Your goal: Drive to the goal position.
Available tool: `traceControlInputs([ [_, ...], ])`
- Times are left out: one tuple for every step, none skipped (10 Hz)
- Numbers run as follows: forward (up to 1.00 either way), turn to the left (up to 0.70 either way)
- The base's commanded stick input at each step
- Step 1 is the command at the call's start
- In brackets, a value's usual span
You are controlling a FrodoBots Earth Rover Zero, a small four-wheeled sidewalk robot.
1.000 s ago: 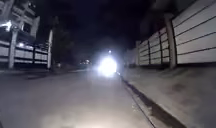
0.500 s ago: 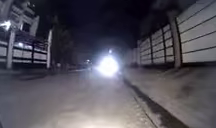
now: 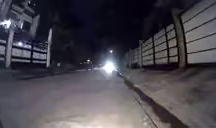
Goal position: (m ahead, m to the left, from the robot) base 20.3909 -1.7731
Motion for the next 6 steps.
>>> traceControlInputs([
  [0.5, -0.5],
  [0.5, -0.34],
  [0.5, -0.07],
  [0.5, 0.0],
  [0.5, 0.0],
  [0.5, 0.0],
])
